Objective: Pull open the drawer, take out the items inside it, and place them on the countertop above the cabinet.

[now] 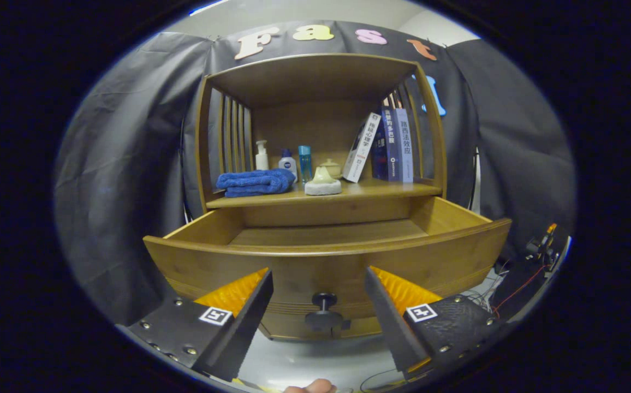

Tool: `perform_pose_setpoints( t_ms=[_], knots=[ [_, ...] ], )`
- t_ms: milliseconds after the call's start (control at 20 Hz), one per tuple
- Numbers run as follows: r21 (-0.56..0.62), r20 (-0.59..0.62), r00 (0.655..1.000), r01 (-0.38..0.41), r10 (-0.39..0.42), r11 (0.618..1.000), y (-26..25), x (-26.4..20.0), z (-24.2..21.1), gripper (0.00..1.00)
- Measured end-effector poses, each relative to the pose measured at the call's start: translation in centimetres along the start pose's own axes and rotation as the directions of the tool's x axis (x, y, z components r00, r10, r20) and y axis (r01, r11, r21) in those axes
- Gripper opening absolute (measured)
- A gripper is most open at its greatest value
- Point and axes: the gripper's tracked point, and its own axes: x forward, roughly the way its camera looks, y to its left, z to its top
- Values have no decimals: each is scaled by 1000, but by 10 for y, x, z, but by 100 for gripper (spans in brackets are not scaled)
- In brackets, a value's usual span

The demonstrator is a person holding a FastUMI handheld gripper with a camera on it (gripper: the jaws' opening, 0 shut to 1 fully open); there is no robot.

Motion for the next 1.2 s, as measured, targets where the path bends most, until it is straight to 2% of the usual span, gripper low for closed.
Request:
perform_pose_setpoints(
  t_ms=[400,650,1200],
  knots=[
    [31,24,999,42,-43,999,-5,10,-1,97],
    [26,12,1000,28,-28,999,-6,19,1,98],
    [39,17,999,42,-42,998,1,90,21,99]
  ],
)
